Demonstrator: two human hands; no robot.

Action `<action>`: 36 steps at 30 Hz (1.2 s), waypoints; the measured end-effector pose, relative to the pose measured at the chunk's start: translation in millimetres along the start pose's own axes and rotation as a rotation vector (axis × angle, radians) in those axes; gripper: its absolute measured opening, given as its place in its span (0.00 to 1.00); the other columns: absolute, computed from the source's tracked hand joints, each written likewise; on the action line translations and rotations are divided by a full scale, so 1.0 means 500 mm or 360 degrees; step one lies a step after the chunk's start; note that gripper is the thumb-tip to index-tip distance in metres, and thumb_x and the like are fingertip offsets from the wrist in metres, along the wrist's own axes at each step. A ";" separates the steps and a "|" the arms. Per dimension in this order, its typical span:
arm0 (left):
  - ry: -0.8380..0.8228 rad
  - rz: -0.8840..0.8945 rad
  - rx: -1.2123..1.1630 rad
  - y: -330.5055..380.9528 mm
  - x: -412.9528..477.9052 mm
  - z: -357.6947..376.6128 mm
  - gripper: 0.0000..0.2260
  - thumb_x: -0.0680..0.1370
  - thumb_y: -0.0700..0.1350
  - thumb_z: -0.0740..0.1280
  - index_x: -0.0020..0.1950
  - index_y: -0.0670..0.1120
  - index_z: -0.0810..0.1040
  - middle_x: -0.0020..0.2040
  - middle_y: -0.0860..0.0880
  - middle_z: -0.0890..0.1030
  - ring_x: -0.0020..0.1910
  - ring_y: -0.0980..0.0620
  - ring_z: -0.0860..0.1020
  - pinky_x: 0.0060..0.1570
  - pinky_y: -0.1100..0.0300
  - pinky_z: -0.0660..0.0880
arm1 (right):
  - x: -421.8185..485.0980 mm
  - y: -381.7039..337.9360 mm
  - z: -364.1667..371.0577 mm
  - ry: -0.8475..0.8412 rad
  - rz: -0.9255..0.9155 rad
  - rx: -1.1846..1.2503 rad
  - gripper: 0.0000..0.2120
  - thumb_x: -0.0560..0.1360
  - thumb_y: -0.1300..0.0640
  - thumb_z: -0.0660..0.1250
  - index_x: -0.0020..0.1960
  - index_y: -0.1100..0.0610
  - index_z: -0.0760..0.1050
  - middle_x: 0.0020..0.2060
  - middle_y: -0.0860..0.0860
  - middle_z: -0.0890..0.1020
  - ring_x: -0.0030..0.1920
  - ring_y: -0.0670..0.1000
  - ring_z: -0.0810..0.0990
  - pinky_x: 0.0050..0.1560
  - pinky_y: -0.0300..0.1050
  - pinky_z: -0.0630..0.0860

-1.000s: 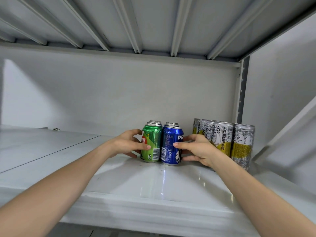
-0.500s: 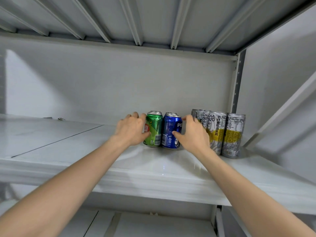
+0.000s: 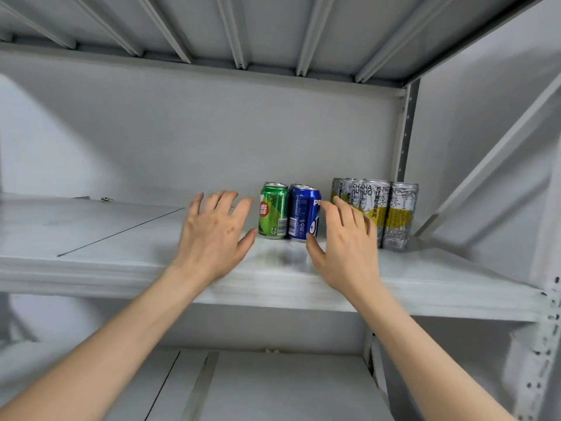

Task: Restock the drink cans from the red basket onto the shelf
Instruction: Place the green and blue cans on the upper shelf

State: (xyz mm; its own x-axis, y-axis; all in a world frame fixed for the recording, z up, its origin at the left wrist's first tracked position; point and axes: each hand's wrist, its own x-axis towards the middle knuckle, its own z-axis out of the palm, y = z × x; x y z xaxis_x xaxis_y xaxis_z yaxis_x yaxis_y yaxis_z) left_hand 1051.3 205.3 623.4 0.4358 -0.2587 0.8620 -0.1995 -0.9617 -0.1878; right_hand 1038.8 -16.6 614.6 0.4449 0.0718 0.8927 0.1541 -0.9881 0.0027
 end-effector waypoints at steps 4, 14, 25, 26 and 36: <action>0.0074 0.0021 -0.0040 0.003 -0.067 -0.027 0.23 0.76 0.56 0.57 0.63 0.43 0.76 0.60 0.41 0.78 0.61 0.40 0.76 0.63 0.40 0.69 | -0.061 -0.013 -0.036 0.0035 0.0045 -0.0050 0.26 0.73 0.47 0.65 0.67 0.58 0.71 0.68 0.57 0.74 0.66 0.59 0.72 0.65 0.62 0.67; 0.0182 0.0129 -0.0212 0.074 -0.211 -0.100 0.21 0.77 0.54 0.61 0.63 0.43 0.77 0.63 0.40 0.78 0.65 0.40 0.74 0.66 0.41 0.66 | -0.227 -0.049 -0.109 0.0036 0.0048 -0.0150 0.25 0.73 0.48 0.61 0.66 0.60 0.72 0.65 0.58 0.76 0.65 0.60 0.74 0.65 0.64 0.67; -0.0210 -0.0054 -0.0297 0.163 -0.474 -0.157 0.21 0.76 0.54 0.61 0.64 0.44 0.76 0.65 0.40 0.76 0.67 0.40 0.71 0.68 0.40 0.65 | -0.492 -0.101 -0.193 -0.0127 0.0091 -0.0018 0.24 0.74 0.48 0.61 0.67 0.58 0.70 0.66 0.56 0.76 0.68 0.57 0.72 0.69 0.63 0.60; -0.0267 -0.0060 -0.0304 0.172 -0.504 -0.163 0.21 0.76 0.54 0.62 0.64 0.44 0.76 0.65 0.40 0.76 0.68 0.40 0.71 0.68 0.40 0.65 | -0.521 -0.107 -0.201 -0.0165 0.0096 -0.0030 0.24 0.74 0.48 0.62 0.67 0.59 0.70 0.66 0.56 0.76 0.68 0.57 0.72 0.69 0.63 0.60; -0.0694 -0.0043 -0.0478 0.190 -0.799 -0.246 0.22 0.75 0.54 0.66 0.66 0.44 0.75 0.66 0.40 0.75 0.69 0.40 0.70 0.70 0.39 0.63 | -0.803 -0.221 -0.285 -0.0532 0.0259 -0.0107 0.24 0.76 0.48 0.62 0.67 0.58 0.71 0.67 0.55 0.75 0.69 0.56 0.71 0.70 0.62 0.59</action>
State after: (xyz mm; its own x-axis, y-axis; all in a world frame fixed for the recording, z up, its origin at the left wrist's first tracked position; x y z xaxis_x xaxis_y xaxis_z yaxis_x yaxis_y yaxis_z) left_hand 750.1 228.2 319.1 0.7560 -0.3094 0.5768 -0.3980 -0.9169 0.0297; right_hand 717.6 44.6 320.1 0.7240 -0.0572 0.6875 0.0044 -0.9962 -0.0874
